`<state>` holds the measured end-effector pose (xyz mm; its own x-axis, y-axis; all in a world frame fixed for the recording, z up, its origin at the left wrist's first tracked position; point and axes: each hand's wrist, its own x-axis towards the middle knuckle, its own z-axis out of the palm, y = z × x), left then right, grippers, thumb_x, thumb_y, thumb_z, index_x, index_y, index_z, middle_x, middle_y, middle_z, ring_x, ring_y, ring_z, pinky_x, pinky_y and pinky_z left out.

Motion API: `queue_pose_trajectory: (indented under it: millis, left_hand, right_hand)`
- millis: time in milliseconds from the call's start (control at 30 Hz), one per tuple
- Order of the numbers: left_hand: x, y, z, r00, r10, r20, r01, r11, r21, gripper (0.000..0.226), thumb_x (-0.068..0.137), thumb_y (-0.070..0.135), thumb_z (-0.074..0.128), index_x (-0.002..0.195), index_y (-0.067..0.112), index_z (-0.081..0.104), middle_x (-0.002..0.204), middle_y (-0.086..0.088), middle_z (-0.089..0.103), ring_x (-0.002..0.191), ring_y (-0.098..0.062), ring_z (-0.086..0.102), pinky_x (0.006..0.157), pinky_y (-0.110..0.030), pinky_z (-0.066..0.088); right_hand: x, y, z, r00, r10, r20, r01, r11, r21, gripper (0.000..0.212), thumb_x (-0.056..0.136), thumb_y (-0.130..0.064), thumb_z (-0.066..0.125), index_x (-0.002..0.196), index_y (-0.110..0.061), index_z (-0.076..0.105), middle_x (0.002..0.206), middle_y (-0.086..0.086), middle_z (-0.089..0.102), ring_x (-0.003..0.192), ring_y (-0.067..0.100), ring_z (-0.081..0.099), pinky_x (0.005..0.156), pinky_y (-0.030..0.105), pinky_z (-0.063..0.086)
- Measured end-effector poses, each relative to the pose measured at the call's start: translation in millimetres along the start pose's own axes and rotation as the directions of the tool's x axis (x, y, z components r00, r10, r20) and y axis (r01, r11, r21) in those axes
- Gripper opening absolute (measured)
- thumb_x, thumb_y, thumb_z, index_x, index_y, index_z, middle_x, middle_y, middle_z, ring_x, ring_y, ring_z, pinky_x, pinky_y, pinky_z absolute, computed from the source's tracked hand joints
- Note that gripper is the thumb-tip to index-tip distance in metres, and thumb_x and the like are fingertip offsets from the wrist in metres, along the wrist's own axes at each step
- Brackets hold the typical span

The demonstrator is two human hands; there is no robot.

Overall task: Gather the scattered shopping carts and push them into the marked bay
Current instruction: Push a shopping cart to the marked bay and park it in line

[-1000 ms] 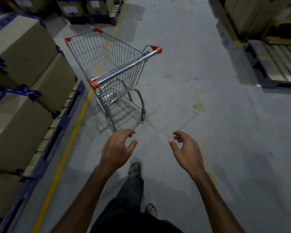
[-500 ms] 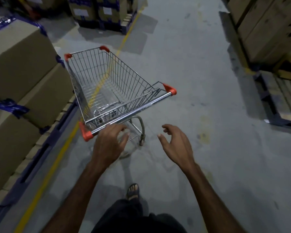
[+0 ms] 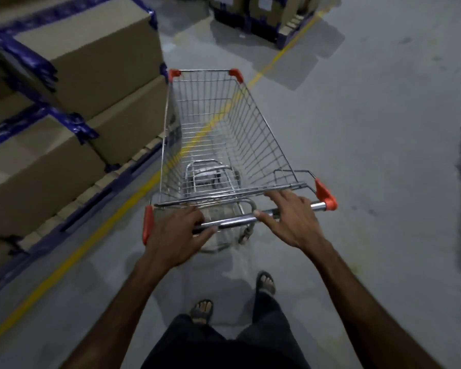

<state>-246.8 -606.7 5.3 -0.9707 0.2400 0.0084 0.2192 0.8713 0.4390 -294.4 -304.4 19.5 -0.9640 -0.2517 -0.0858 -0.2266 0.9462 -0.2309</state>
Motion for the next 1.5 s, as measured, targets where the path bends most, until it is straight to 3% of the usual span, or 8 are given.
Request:
queue_pose_trajectory:
  millis: [100,200,433,600,933,1100,1267,1500]
  left_hand:
    - [6,13,-4,0.966,-0.219,0.137,0.192,0.964,0.186,0.08,0.078,0.1,0.018,0.071,0.033,0.061,0.067,0.01,0.058,0.064,-0.009,0.058,0.061,-0.033,0.045]
    - [6,21,0,0.937,-0.333,0.104,0.293,0.913,0.283,0.094,0.067,0.107,0.008,0.072,0.03,0.063,0.059,0.011,0.05,0.056,-0.003,0.048,0.06,-0.031,0.045]
    - [1,55,10,0.879,-0.474,0.053,0.428,0.833,0.351,0.101,0.058,0.112,0.002,0.061,0.027,0.057,0.057,0.011,0.055,0.054,-0.004,0.053,0.062,-0.029,0.045]
    - [-14,97,32,0.827,-0.56,0.046,0.497,0.767,0.406,0.096,0.066,0.112,0.014,0.061,0.026,0.056,0.06,0.012,0.055,0.062,-0.006,0.056,0.072,-0.03,0.047]
    - [-56,175,62,0.758,-0.652,-0.022,0.613,0.7,0.365,0.088,0.068,0.11,0.021,0.064,0.029,0.055,0.062,0.013,0.056,0.063,-0.005,0.057,0.06,-0.028,0.039]
    - [-85,208,78,0.695,-0.714,-0.086,0.695,0.636,0.336,0.097,0.063,0.112,0.011,0.065,0.027,0.057,0.062,0.012,0.055,0.063,-0.008,0.057,0.063,-0.029,0.036]
    - [-115,239,91,0.61,-0.784,-0.119,0.775,0.557,0.299,0.101,0.061,0.114,0.016,0.066,0.024,0.062,0.057,0.01,0.05,0.062,-0.014,0.059,0.076,-0.032,0.047]
    - [-169,290,110,0.496,-0.851,-0.17,0.865,0.469,0.178,0.086,0.072,0.106,0.03,0.061,0.026,0.058,0.054,0.01,0.055,0.051,-0.004,0.052,0.056,-0.026,0.035]
  right_hand:
    - [19,13,-4,0.99,-0.095,0.107,0.102,0.993,-0.067,0.081,0.089,-0.093,0.023,0.116,-0.031,0.069,0.096,-0.005,0.075,0.091,0.019,0.07,0.087,0.04,0.051]
    - [33,26,-10,0.962,-0.177,0.209,0.211,0.966,-0.151,0.097,0.075,-0.104,0.004,0.086,-0.029,0.065,0.073,-0.008,0.064,0.069,0.015,0.061,0.066,0.032,0.045]
    - [44,66,-29,0.895,-0.348,0.28,0.402,0.9,-0.169,0.091,0.071,-0.106,0.021,0.075,-0.024,0.06,0.068,-0.008,0.059,0.065,0.016,0.056,0.058,0.031,0.034]
    - [36,97,-30,0.839,-0.433,0.33,0.501,0.851,-0.159,0.096,0.065,-0.111,0.017,0.078,-0.027,0.061,0.07,-0.009,0.06,0.066,0.014,0.058,0.062,0.032,0.046]
    - [-3,145,-43,0.815,-0.458,0.354,0.548,0.807,-0.218,0.105,0.053,-0.112,-0.009,0.07,-0.029,0.053,0.068,-0.009,0.057,0.065,0.01,0.059,0.068,0.032,0.051]
    - [-19,145,-48,0.789,-0.47,0.396,0.586,0.769,-0.255,0.092,0.062,-0.109,0.01,0.071,-0.029,0.056,0.068,-0.01,0.057,0.064,0.009,0.057,0.069,0.033,0.046]
    - [-27,145,-40,0.731,-0.57,0.375,0.673,0.69,-0.265,0.101,0.057,-0.112,0.004,0.07,-0.026,0.056,0.075,-0.004,0.067,0.075,0.023,0.07,0.066,0.035,0.051]
    - [-51,127,-39,0.621,-0.629,0.467,0.772,0.595,-0.224,0.089,0.069,-0.109,0.025,0.069,-0.025,0.058,0.068,-0.005,0.063,0.072,0.021,0.069,0.083,0.043,0.058]
